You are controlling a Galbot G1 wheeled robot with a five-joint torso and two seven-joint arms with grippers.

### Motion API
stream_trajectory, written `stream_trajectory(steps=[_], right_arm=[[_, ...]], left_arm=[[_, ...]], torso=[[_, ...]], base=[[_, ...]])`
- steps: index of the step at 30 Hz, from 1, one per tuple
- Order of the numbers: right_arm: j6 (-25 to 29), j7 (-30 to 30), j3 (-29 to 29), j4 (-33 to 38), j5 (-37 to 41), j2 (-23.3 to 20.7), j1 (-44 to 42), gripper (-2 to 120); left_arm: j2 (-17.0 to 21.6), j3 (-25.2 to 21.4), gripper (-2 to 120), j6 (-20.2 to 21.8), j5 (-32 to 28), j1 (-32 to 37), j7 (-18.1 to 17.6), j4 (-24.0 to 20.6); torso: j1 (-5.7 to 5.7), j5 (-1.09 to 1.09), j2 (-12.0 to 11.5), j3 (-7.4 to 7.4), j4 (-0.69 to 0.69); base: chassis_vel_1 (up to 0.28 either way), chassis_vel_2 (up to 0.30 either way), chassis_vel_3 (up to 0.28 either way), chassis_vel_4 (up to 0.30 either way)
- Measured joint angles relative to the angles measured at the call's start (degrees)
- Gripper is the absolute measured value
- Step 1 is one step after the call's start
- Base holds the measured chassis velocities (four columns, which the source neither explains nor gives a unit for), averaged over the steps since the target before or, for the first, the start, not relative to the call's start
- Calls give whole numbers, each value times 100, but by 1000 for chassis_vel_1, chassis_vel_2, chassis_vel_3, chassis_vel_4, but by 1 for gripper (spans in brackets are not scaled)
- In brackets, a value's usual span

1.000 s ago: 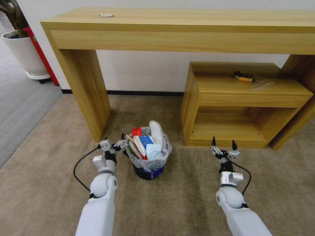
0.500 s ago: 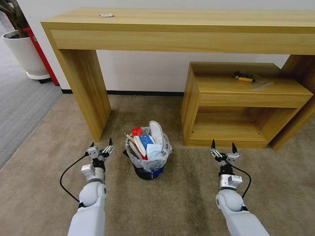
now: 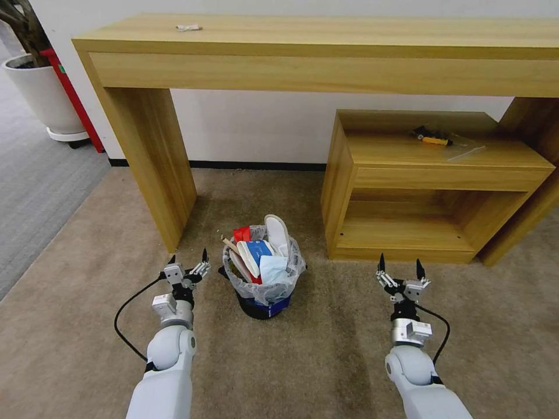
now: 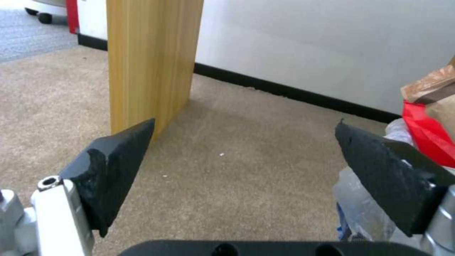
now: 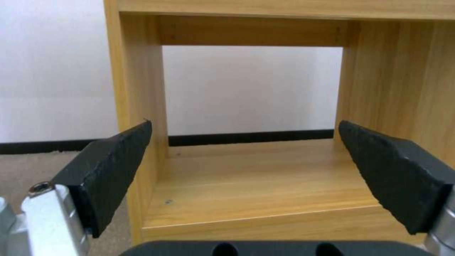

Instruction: Pick up the trash bin and place the garbage on the floor into it.

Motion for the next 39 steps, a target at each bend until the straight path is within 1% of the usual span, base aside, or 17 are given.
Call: stream_trajectory(steps=[4, 10, 21, 39], right_arm=[[112, -119, -2, -4, 71, 25, 32, 100], [136, -165, -21, 28, 112, 7, -2, 100], [87, -30, -44, 14, -41, 24, -58, 100], [76, -19, -47, 25, -45, 25, -53, 100]], left_arm=[[13, 24, 100, 3, 9, 35, 0, -10], [32, 35, 100, 48, -8, 37, 0, -72], [11, 68, 100, 73, 15, 77, -18, -108], [3, 52, 100, 90, 14, 74, -31, -108]], torso=[[0, -1, 0, 0, 1], [0, -1, 0, 0, 0], [0, 0, 0, 0, 0], [0, 0, 0, 1, 0]], base=[[0, 0, 0, 0], [0, 0, 0, 0], [0, 0, 0, 0], [0, 0, 0, 0]])
